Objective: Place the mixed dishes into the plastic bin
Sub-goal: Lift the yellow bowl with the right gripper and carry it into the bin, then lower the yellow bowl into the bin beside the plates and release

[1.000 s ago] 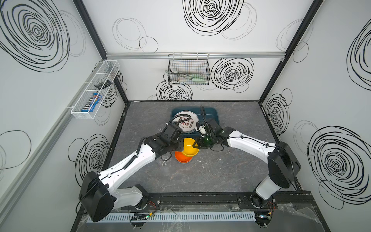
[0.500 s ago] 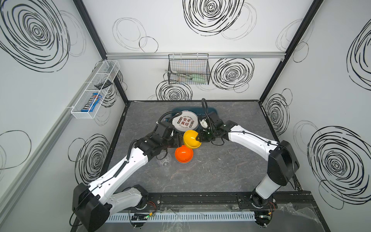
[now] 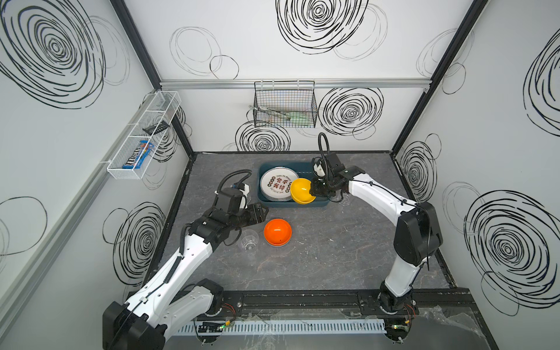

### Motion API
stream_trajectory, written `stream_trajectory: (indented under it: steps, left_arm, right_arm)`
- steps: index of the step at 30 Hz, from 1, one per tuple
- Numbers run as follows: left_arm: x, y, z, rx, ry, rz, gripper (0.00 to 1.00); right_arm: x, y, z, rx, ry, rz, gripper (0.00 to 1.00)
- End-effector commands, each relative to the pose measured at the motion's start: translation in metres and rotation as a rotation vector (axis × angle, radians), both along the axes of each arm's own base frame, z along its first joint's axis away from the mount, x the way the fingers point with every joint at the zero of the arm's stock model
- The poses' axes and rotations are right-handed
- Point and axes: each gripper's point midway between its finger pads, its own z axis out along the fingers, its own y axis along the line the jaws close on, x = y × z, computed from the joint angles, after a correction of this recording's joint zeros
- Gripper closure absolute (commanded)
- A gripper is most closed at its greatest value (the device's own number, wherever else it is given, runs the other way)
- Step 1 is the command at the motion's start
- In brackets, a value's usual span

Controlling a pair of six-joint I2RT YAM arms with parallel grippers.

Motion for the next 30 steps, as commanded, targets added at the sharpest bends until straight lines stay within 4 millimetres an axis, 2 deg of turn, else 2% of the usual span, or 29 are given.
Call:
stream_trajectory:
  steps: [1,9,18,30]
  left_arm:
    - [0.001,-0.013,0.013,-0.116,-0.043,-0.042,0.25]
    - [-0.005,-0.023,0.015,-0.200,-0.049,-0.089,0.21]
    - [-0.005,-0.024,0.013,-0.204,-0.040,-0.092,0.19]
    - [-0.007,-0.024,0.011,-0.206,-0.031,-0.091,0.18]
  right_arm:
    - [0.018,-0.013,0.004,-0.030,-0.018,-0.038,0.97]
    - [0.060,-0.038,-0.006,-0.063,-0.017,-0.122,0.96]
    - [0.107,-0.061,-0.021,-0.112,-0.010,-0.199,0.96]
    - [0.148,-0.071,-0.048,-0.146,0.008,-0.247,0.96]
